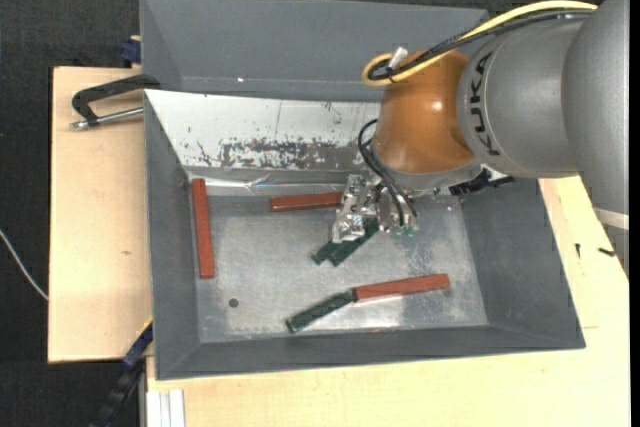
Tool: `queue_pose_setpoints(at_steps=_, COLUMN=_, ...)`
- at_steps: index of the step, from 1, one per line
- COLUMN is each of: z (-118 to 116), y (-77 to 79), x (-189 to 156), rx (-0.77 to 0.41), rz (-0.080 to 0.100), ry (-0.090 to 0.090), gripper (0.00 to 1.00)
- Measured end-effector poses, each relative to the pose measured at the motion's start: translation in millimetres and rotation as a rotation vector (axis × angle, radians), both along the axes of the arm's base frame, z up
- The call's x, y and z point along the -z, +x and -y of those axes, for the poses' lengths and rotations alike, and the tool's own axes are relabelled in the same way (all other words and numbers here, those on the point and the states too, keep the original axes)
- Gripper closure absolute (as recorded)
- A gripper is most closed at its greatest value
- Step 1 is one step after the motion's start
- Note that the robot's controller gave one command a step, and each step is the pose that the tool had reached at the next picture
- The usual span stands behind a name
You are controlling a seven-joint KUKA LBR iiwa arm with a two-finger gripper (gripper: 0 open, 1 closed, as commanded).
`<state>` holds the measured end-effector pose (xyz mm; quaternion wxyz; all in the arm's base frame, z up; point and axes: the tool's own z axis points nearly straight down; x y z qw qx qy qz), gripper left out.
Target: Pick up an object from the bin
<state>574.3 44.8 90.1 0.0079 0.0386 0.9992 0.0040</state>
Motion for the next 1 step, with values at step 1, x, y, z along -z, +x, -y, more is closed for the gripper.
queue_pose_setpoints(at_steps=1, z=2.5, y=12.9, x=-5.3, rx=0.008, rz=0.060, ry=0.000, gripper=0.00)
